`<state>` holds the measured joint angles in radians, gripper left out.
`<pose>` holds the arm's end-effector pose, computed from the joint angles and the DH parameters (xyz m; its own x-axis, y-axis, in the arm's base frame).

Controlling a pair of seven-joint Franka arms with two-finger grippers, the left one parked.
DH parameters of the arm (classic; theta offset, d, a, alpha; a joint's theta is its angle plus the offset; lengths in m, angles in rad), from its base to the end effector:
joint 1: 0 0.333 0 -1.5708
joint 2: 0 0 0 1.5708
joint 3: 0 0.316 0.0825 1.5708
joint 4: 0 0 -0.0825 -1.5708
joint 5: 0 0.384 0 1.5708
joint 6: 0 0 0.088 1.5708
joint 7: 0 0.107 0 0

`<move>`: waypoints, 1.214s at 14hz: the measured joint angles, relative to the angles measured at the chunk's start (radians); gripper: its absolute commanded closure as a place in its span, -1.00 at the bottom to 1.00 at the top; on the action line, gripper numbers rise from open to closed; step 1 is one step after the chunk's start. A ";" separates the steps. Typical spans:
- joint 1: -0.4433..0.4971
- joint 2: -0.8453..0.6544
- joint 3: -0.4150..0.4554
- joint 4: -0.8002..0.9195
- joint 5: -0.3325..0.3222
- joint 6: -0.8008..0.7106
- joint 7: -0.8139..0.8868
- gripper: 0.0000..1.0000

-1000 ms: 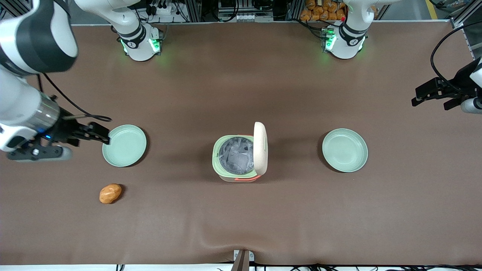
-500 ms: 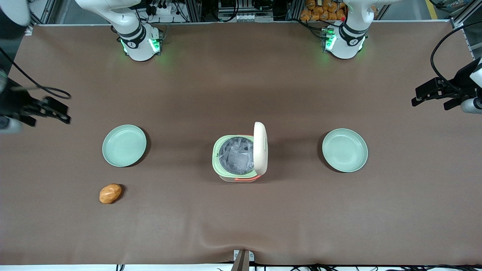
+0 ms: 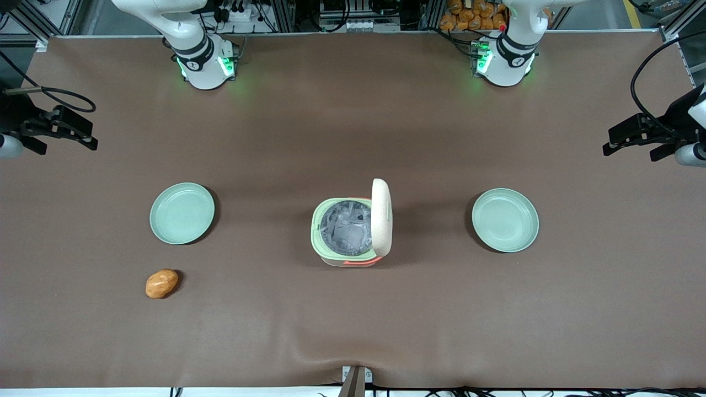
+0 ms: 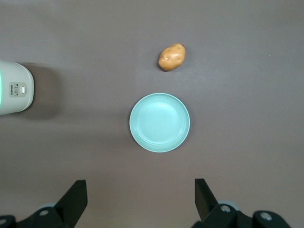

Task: Press rice cooker button with right arm

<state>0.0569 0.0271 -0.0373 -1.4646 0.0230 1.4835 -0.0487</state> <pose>0.5543 0.0138 0.6516 0.9975 0.0702 -0.0071 0.0701 -0.9973 -0.0223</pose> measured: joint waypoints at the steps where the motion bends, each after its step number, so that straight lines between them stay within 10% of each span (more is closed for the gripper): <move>1: -0.003 -0.003 0.000 0.001 0.000 -0.014 0.000 -1.00; 17: -0.014 -0.012 -0.052 0.026 -0.003 -0.107 0.162 -1.00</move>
<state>0.0432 0.0149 -0.0894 -1.4389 0.0204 1.3766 0.1136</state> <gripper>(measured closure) 0.000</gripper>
